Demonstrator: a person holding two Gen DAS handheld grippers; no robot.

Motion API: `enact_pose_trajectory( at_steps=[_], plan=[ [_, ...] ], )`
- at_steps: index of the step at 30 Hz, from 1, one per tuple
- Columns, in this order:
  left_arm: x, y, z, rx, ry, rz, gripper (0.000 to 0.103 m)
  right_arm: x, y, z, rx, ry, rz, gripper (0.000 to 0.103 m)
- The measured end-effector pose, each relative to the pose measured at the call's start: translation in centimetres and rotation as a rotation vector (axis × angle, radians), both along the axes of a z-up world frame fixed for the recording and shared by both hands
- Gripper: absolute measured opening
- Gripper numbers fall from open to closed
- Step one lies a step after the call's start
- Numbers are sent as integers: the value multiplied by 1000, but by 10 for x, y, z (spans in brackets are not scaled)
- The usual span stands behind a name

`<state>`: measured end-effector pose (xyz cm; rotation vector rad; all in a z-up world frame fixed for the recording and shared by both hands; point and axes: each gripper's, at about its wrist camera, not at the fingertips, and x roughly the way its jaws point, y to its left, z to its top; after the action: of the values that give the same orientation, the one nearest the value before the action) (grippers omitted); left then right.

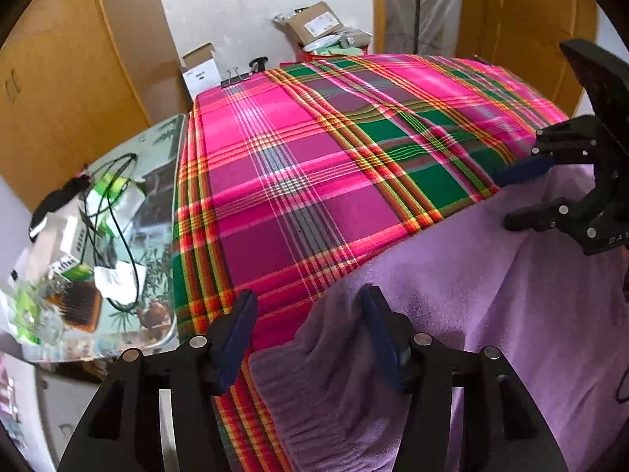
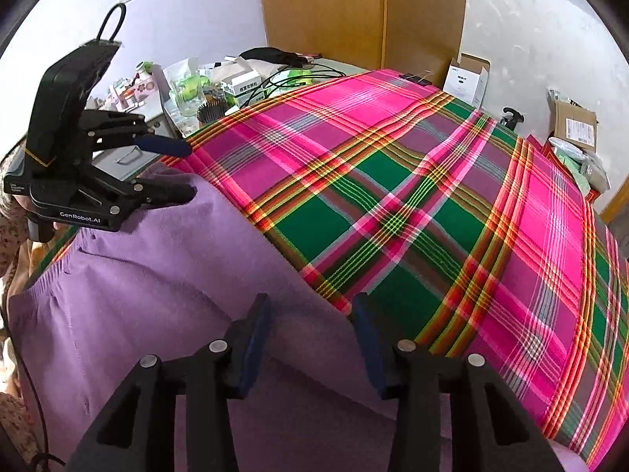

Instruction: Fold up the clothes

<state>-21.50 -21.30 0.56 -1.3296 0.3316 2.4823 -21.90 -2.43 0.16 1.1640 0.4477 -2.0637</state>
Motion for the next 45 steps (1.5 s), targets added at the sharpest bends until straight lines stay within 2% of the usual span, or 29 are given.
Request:
enact_pose_trajectory(
  at_steps=[2,4,5,6,7,9,11,15,21,28,36,40,44,45],
  plan=[
    [3,4,0,11,-9,-22,50,1,1,0,-5,0,-1,42],
    [6,10,0,3,-7,-62,33,1,1,0,-11,-1,-3,39],
    [7,13,1,1,-8,-77,31,1,1,0,-13,-1,-4,38],
    [7,14,1,2,-12,-84,26,2,1,0,-16,-2,-4,34],
    [7,15,1,5,-16,-90,19,2,1,0,-21,-7,-3,25],
    [9,17,1,14,-17,-97,12,4,1,0,-27,-16,3,16],
    [11,20,1,-15,7,-91,8,5,-1,1,-21,-8,0,11],
    [16,21,7,-42,58,-62,7,9,-2,7,-10,24,-29,6],
    [29,19,29,-46,127,-33,7,35,-4,44,-17,167,-39,6],
    [55,15,50,-44,191,-5,3,69,-2,72,-35,243,-56,5],
    [91,10,63,-11,221,13,0,114,-6,87,-25,300,-57,5],
    [105,7,66,49,205,34,1,141,-8,85,2,347,-39,5],
    [111,-2,69,218,139,108,5,165,-9,69,24,367,-23,5],
    [112,-4,69,264,119,129,11,170,-9,64,24,367,-23,5]
  ],
)
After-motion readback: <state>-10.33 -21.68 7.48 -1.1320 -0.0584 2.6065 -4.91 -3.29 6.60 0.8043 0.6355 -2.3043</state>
